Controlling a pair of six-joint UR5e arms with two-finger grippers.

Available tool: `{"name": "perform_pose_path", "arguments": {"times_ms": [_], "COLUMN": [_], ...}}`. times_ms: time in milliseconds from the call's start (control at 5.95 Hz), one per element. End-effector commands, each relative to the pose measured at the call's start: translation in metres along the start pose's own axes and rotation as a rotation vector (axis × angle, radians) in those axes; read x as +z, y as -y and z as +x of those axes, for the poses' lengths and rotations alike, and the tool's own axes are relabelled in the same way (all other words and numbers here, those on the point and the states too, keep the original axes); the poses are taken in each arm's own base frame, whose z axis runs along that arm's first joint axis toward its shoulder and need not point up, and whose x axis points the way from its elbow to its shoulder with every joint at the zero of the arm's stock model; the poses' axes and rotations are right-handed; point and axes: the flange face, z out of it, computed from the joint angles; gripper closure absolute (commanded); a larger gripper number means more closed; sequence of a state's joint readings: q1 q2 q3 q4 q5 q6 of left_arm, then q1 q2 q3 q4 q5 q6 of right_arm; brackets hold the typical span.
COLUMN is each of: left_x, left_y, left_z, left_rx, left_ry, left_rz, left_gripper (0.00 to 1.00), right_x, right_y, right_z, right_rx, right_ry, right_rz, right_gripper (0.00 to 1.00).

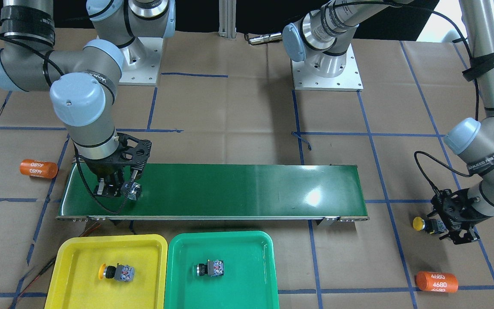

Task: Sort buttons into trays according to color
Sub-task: 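Drop the button into the yellow tray with the right gripper while left grasps yellow-cap button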

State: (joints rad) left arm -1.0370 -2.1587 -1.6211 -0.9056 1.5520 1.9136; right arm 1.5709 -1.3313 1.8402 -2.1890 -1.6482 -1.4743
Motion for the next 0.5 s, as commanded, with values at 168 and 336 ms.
{"name": "perform_pose_path", "arguments": {"times_ms": [168, 336], "left_x": [-0.018, -0.048], "left_y": [0.01, 0.035], "left_z": [0.001, 0.005], "left_rx": [0.036, 0.07], "left_ry": [0.015, 0.014], "left_rz": [-0.004, -0.004], "left_gripper": [0.96, 0.97], "right_x": [-0.057, -0.047], "right_y": [0.008, 0.041], "right_z": [0.083, 0.125], "right_rx": [-0.018, -0.044], "right_ry": [-0.064, -0.077], "right_rz": [0.024, 0.063], "right_gripper": [0.93, 0.92]}}
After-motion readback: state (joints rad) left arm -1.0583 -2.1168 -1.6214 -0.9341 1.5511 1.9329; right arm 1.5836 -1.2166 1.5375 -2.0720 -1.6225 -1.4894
